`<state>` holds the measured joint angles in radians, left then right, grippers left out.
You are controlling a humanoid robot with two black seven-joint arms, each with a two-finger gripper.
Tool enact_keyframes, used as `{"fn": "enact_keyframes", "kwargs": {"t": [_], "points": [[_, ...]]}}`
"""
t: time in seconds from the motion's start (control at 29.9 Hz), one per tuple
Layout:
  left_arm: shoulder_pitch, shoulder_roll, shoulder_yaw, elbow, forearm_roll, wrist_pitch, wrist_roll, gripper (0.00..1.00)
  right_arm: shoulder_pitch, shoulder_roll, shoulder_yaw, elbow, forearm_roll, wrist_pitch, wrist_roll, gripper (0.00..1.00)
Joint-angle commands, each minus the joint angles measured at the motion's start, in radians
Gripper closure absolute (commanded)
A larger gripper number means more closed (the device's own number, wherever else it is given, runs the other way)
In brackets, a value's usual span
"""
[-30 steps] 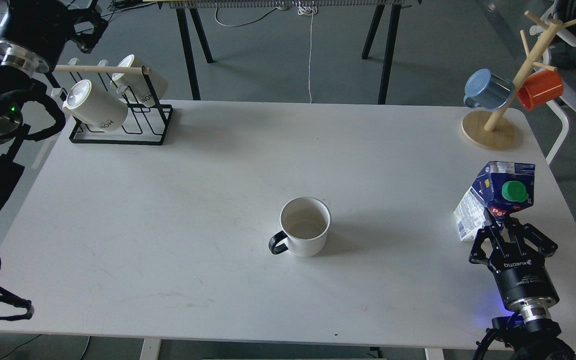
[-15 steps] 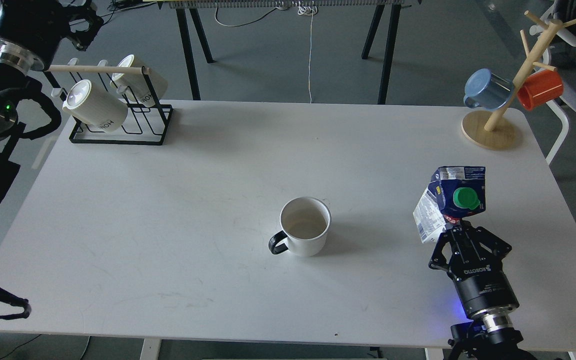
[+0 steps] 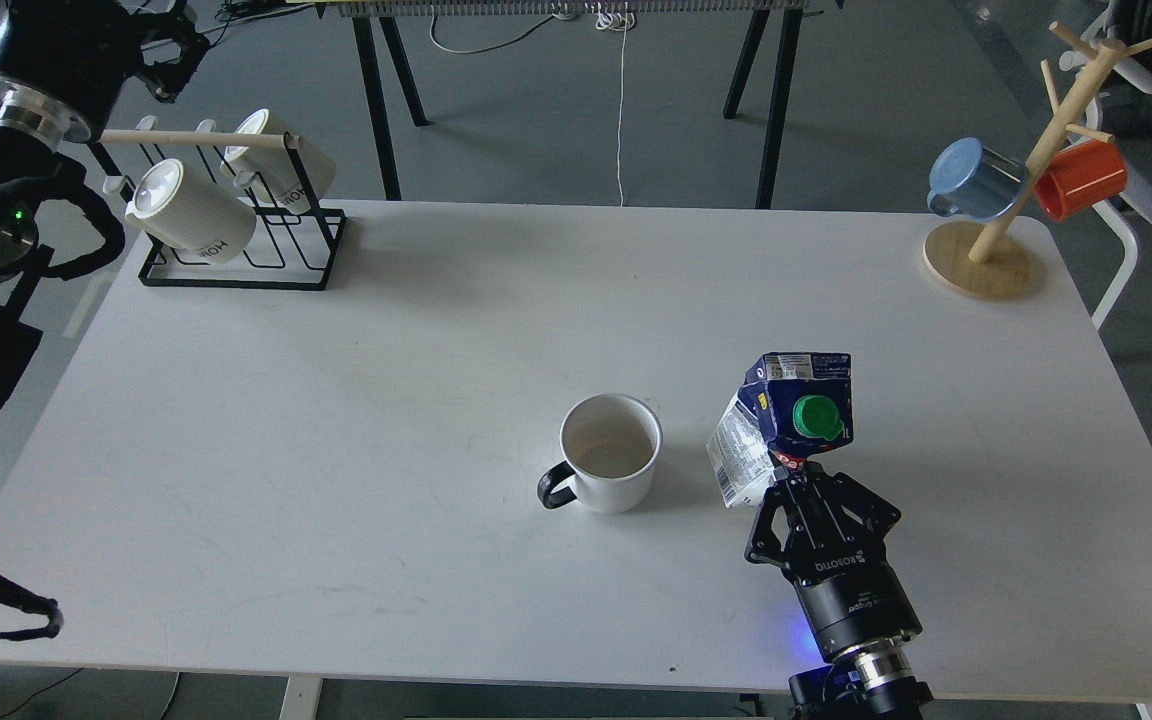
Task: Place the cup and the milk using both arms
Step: 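Slide the milk carton with the right gripper next to the white mug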
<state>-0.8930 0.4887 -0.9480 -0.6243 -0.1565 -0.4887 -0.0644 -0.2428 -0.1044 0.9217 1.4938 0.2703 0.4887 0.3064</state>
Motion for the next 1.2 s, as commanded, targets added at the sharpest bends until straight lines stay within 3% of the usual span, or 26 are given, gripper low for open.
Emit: {"fn": "enact_keyframes", "kwargs": {"t": [0.0,0.9,1.04,1.17], "points": [[0.002,0.004,0.0,0.0,0.0,0.0,0.002,0.01,0.017,0.021,-0.003,-0.009,-0.005,0.0,0.0,0.9],[-0.003,0.002,0.008,0.001,0.005,0.0,0.002,0.01,0.108,0.091,-0.084,-0.138,-0.017,0.0,0.0,0.86],[-0.003,0.002,0.008,0.001,0.005,0.0,0.0,0.01,0.108,0.091,-0.086,-0.136,-0.017,0.0,0.0,0.75],[-0.003,0.002,0.009,0.001,0.005,0.0,0.0,0.01,0.106,0.089,-0.086,-0.136,-0.017,0.0,0.003,0.48]]}}
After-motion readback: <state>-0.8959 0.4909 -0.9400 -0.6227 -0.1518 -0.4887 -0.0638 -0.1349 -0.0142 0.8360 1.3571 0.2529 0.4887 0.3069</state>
